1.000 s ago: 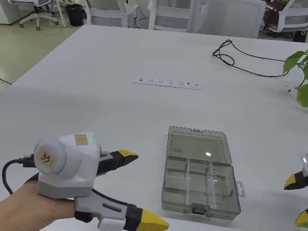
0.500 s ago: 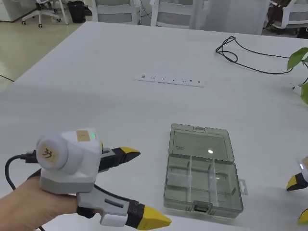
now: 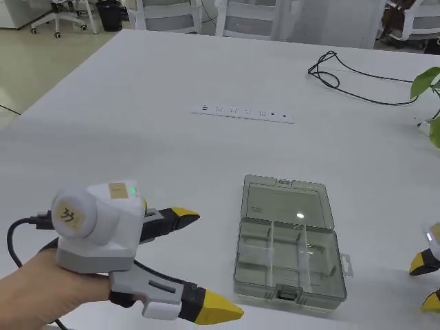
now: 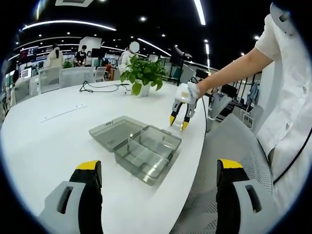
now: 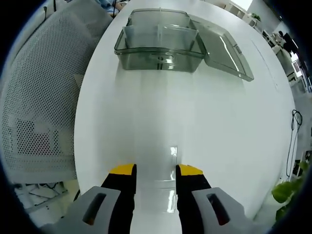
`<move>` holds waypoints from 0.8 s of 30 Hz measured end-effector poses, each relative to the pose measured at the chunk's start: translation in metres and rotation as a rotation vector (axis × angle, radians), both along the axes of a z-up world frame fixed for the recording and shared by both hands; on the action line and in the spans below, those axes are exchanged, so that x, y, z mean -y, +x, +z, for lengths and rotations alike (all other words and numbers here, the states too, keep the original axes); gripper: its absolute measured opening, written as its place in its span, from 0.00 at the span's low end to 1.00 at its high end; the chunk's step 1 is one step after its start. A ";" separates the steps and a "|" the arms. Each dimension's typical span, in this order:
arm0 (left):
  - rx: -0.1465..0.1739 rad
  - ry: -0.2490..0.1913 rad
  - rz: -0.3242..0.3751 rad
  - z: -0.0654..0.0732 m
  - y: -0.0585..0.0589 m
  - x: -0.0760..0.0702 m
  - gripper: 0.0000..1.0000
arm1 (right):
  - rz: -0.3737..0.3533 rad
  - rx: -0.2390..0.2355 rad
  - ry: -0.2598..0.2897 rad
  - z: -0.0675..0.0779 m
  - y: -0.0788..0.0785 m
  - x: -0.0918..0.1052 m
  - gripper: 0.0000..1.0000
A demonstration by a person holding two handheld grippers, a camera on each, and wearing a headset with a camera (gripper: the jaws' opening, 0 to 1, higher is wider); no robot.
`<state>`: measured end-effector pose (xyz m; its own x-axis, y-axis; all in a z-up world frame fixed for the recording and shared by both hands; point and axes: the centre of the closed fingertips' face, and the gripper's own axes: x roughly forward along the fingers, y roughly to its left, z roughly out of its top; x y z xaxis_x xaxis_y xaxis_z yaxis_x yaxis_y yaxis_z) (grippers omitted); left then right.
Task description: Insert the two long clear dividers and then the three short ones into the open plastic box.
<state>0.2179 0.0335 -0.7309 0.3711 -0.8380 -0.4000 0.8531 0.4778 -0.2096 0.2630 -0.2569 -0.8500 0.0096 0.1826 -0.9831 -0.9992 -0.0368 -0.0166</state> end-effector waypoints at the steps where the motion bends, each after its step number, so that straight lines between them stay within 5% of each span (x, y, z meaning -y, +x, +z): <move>1: 0.000 0.000 0.000 0.000 0.000 0.000 1.00 | 0.000 0.002 0.000 0.000 0.000 0.000 0.33; 12: -0.003 -0.018 -0.005 0.009 0.000 0.006 1.00 | -0.014 0.070 0.067 0.023 0.002 -0.017 0.33; 16: -0.010 -0.033 -0.005 0.013 0.002 0.012 0.99 | -0.001 0.100 0.090 0.042 0.000 -0.028 0.33; 24: -0.082 -0.131 0.022 0.028 0.007 0.031 0.92 | 0.025 0.158 0.146 0.074 -0.005 -0.055 0.33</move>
